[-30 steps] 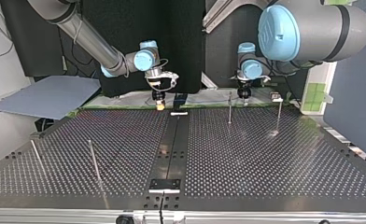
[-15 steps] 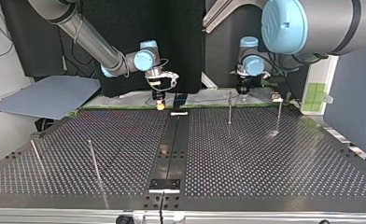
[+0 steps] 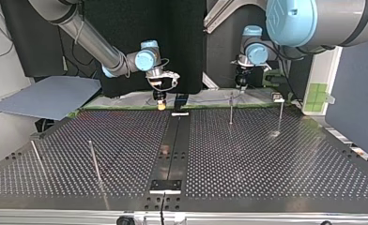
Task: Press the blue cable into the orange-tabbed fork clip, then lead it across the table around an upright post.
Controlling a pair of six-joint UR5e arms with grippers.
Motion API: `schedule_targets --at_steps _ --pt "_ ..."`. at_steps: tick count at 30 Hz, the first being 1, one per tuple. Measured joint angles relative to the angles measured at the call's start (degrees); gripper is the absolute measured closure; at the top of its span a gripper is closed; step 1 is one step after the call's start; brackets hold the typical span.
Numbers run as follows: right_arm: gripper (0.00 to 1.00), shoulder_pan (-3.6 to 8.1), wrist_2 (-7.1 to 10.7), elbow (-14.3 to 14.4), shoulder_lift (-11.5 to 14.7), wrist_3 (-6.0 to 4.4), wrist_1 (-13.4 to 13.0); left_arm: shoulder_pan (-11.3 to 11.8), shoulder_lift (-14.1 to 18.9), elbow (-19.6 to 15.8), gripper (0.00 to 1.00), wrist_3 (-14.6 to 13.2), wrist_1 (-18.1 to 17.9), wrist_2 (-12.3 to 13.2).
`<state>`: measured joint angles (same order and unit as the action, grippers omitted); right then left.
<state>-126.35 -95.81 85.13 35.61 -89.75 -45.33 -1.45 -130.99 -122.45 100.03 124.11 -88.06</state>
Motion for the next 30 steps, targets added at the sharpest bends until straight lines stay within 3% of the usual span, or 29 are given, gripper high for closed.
schedule_targets --at_steps 7,17,22,30 --pt "1.0 0.0 0.0 0.0 -0.18 -0.01 -0.18 -0.46 3.64 -3.88 0.0 -0.63 -1.77 -0.06" --pt "1.0 0.15 0.0 -0.08 -0.22 -0.08 -0.08 -1.73 8.77 -4.67 0.0 -0.77 -1.82 2.03" --pt "1.0 0.14 0.0 -0.09 -0.26 -0.09 0.01 -2.39 9.35 -4.68 0.0 -0.19 -1.75 2.89" --pt "1.0 0.16 0.0 -0.09 -0.29 -0.02 0.62 -3.26 7.88 -4.68 0.0 0.35 -1.67 1.18"
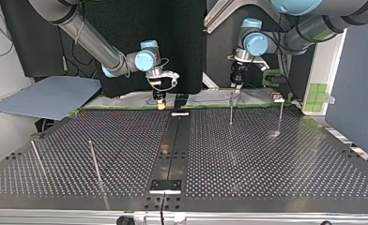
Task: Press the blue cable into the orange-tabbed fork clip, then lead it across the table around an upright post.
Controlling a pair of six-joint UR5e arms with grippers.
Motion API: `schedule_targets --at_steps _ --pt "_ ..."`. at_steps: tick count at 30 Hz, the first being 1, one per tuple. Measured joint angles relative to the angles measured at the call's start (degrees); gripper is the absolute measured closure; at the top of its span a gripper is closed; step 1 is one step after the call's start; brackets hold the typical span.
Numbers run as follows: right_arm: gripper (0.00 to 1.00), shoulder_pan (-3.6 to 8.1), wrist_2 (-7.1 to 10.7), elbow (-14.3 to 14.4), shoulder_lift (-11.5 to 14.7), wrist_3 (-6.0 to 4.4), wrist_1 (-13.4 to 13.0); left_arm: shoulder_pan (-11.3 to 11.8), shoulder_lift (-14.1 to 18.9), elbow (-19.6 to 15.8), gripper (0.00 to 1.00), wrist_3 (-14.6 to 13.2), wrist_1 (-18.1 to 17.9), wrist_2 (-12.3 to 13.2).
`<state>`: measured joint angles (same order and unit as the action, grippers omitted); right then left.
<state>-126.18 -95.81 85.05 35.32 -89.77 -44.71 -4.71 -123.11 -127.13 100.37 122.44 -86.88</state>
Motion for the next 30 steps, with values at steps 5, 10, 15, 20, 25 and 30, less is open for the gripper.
schedule_targets --at_steps 5,10,15,20,25,30 --pt "1.0 -0.04 0.0 0.0 0.0 0.02 0.19 -0.25 -1.77 0.09 0.0 -0.71 -0.97 -1.07" --pt "1.0 -0.13 0.0 0.0 -0.01 0.02 0.29 -0.36 -2.09 0.34 0.0 -0.94 -1.28 -1.43" --pt "1.0 -0.11 0.0 0.0 -0.02 0.02 0.46 -0.39 -2.11 0.38 0.0 -0.97 -1.31 -1.48" --pt "1.0 -0.09 -0.01 -0.01 -0.02 -0.04 0.48 -0.45 -2.12 0.35 0.0 -0.97 -1.32 -1.49" --pt "1.0 -0.14 0.0 0.0 -0.02 -0.07 0.49 -0.42 -2.09 0.34 0.0 -0.97 -1.28 -1.49" --pt "1.0 -0.16 0.0 0.0 -0.02 -0.1 0.49 -0.43 -2.09 0.34 0.0 -0.97 -1.21 -1.49"
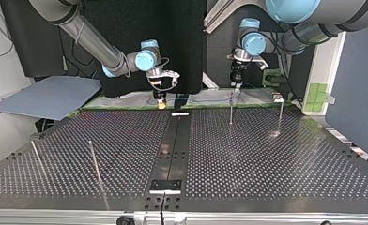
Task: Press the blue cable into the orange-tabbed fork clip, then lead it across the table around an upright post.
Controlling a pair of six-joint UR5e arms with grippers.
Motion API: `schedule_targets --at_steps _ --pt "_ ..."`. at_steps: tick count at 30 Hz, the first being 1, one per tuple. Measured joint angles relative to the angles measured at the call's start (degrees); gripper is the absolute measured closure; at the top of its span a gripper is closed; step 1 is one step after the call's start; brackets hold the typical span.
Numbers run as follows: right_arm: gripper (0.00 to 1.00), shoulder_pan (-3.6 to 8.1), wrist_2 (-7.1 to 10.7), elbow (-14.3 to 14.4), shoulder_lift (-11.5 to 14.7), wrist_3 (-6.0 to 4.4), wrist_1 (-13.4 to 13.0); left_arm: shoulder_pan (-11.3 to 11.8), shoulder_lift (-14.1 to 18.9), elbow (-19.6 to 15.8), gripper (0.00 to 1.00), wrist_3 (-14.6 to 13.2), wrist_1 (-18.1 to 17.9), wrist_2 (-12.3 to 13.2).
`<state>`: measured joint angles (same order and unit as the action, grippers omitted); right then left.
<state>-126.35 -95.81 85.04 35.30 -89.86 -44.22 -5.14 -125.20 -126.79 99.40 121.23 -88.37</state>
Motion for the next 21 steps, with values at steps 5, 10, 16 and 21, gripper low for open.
schedule_targets --at_steps 5,10,16,21 --pt "1.0 -0.01 0.0 0.0 -0.01 0.04 0.0 -0.04 0.0 0.0 0.0 -0.24 0.06 -0.13" --pt "1.0 -0.03 0.0 0.0 -0.01 0.1 0.0 -0.3 0.01 0.11 0.0 -1.82 0.17 -0.36" --pt "1.0 -0.08 0.0 0.0 -0.06 0.11 0.0 -1.28 0.02 0.61 0.0 -5.3 0.58 -1.8" --pt "1.0 -0.12 0.0 0.0 -0.04 0.11 -0.22 -2.3 0.02 1.29 0.0 -7.12 0.84 -2.64"
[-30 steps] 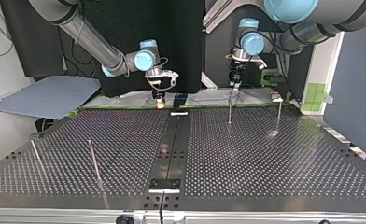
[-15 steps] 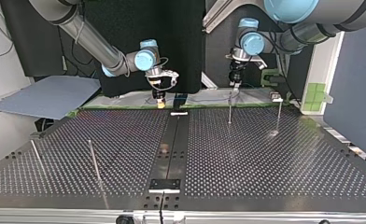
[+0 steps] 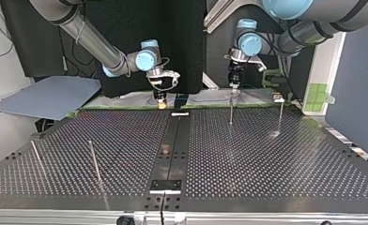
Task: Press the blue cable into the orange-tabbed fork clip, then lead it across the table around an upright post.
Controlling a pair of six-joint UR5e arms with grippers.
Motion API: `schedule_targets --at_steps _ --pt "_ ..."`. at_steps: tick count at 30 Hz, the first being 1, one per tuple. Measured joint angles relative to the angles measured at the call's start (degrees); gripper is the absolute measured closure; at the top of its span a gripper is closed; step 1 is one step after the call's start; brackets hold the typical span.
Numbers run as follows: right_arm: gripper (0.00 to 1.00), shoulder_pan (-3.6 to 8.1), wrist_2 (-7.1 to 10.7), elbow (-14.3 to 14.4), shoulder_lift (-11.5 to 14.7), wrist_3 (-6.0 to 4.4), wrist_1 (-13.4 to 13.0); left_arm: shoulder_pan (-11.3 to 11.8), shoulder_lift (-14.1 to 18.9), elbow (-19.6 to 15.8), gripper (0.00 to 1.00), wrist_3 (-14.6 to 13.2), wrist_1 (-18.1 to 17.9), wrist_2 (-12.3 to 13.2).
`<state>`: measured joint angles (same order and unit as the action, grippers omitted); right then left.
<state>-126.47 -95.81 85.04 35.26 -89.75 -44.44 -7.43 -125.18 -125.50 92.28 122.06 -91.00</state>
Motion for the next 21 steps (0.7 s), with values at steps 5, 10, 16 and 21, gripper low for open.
schedule_targets --at_steps 5,10,16,21 --pt "1.0 0.0 -0.01 -0.02 -0.01 -0.06 -0.11 -1.28 -0.01 0.84 0.0 0.87 0.22 -0.15" --pt "1.0 -0.01 0.0 -0.02 -0.01 -0.09 -0.13 -2.73 0.0 2.02 0.0 2.08 0.7 -0.55" --pt "1.0 0.0 0.0 0.0 -0.03 -0.15 -0.13 -4.36 -0.01 4.22 0.0 3.0 1.91 -3.31" --pt "1.0 -0.01 0.0 0.0 -0.04 -0.17 -0.05 -5.07 -0.26 6.41 0.0 3.63 3.35 -5.03"
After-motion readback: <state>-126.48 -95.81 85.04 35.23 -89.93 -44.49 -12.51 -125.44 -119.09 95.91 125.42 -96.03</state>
